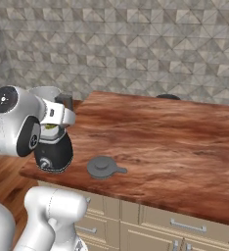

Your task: Grab the garlic and lemon from the fridge, place them in the blender, close the lid, and turn on the blender to create a marinade.

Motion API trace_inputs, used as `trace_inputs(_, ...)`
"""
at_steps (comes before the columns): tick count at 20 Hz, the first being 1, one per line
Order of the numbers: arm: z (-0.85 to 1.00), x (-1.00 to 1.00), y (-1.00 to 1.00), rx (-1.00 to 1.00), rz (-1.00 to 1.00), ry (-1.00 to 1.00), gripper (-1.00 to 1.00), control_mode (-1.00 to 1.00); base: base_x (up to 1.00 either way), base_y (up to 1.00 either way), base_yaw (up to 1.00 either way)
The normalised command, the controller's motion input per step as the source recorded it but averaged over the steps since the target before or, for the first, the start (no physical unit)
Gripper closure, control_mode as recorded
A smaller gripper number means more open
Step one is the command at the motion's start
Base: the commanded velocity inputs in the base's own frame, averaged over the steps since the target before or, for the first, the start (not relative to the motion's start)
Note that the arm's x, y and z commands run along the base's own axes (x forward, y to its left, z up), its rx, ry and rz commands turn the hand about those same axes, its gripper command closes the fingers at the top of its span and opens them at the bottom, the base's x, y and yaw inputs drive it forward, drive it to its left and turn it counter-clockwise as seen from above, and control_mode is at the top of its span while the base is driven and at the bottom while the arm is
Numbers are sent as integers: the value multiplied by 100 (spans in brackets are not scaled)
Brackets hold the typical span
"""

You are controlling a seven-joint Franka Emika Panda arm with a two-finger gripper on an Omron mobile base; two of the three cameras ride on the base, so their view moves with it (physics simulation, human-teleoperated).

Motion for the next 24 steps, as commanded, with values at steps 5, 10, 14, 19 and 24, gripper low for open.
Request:
trace_inputs(5, 35, 0, 1, 0, 0, -7, 100, -100, 0, 0, 0)
trace_inputs(10, 53, 0, 15, -1, 0, -9, 100, -100, 0, 0, 0)
trace_inputs(14, 34, 3, 31, -4, 0, -1, 100, -100, 0, 0, 0)
trace_inputs(19, 10, 30, 45, -4, 0, 0, 100, -100, 0, 0, 0)
trace_inputs(24, 16, 45, 34, 0, 1, 0, 100, -100, 0, 0, 0)
